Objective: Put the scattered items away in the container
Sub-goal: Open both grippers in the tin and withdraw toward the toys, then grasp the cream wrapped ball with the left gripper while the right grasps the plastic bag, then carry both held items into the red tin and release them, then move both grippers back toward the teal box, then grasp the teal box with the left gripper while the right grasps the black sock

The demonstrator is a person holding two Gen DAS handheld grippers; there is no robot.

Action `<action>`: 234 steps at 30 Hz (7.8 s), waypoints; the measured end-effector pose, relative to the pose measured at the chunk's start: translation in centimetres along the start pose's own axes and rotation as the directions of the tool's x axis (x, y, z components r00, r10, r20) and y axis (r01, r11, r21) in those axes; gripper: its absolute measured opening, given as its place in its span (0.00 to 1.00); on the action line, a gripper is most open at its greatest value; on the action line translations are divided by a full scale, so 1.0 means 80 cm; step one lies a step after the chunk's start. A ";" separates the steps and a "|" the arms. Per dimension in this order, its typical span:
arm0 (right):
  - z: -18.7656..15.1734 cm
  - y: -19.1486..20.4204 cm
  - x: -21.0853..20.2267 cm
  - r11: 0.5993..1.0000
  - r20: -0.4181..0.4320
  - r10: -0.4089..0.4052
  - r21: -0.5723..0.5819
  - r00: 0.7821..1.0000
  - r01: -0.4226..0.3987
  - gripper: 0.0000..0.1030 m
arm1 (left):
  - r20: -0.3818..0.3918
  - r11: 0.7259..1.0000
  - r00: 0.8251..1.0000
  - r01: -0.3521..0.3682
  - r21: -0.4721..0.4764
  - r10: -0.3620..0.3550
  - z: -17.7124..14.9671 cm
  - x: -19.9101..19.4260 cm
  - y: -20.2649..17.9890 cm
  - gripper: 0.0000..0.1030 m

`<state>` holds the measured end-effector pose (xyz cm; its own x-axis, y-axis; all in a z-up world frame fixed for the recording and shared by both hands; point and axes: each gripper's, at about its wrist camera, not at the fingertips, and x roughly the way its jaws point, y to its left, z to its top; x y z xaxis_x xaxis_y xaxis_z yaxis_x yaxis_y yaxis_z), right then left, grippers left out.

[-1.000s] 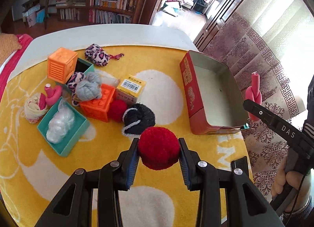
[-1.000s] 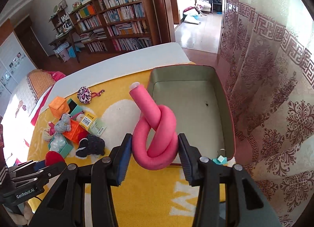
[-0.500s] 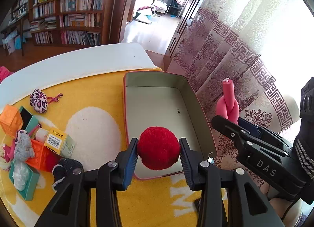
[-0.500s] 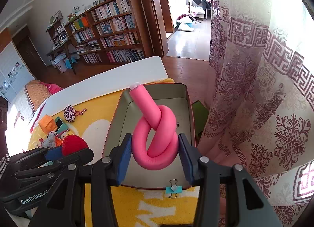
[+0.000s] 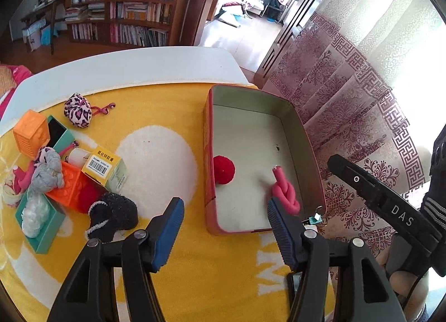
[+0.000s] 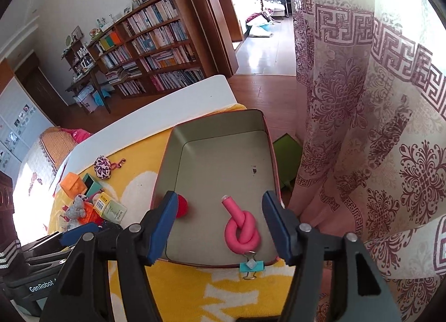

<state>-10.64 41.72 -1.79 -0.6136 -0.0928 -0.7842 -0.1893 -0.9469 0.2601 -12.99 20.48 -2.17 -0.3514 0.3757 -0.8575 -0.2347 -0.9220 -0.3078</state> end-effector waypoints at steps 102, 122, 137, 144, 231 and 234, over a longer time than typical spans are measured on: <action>-0.140 0.420 0.183 0.899 -0.389 0.141 -0.334 0.910 -0.282 0.40 | -0.112 0.934 0.987 -0.144 -0.328 0.113 -0.018 -0.011 0.447 0.59; -0.086 0.302 0.080 0.939 -0.224 0.195 -0.240 0.955 -0.248 0.40 | 0.012 0.946 0.991 -0.120 -0.301 0.130 -0.009 -0.079 0.326 0.59; -0.043 0.108 0.016 0.997 -0.069 0.045 -0.063 0.997 -0.049 0.40 | 0.012 0.994 1.000 0.028 -0.108 -0.026 0.019 -0.042 0.125 0.59; -0.025 0.054 -0.007 1.000 -0.008 0.008 -0.021 1.000 -0.008 0.40 | -0.008 0.996 0.996 0.087 0.006 -0.087 0.028 -0.016 0.027 0.59; -0.120 0.253 0.108 0.998 -0.288 0.018 -0.051 0.957 -0.034 0.75 | -0.188 0.974 0.982 0.038 0.222 0.004 -0.039 0.014 0.341 0.99; -0.121 0.254 0.112 0.998 -0.293 0.013 -0.048 0.956 -0.028 0.75 | -0.195 0.966 0.981 0.045 0.253 0.005 -0.039 0.022 0.334 0.99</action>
<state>-12.55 18.65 -8.98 -0.3645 -0.1908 -0.9115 -0.1354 -0.9575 0.2546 -17.02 -3.82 -13.17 -0.1692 0.3460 -0.9228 -0.4719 -0.8505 -0.2323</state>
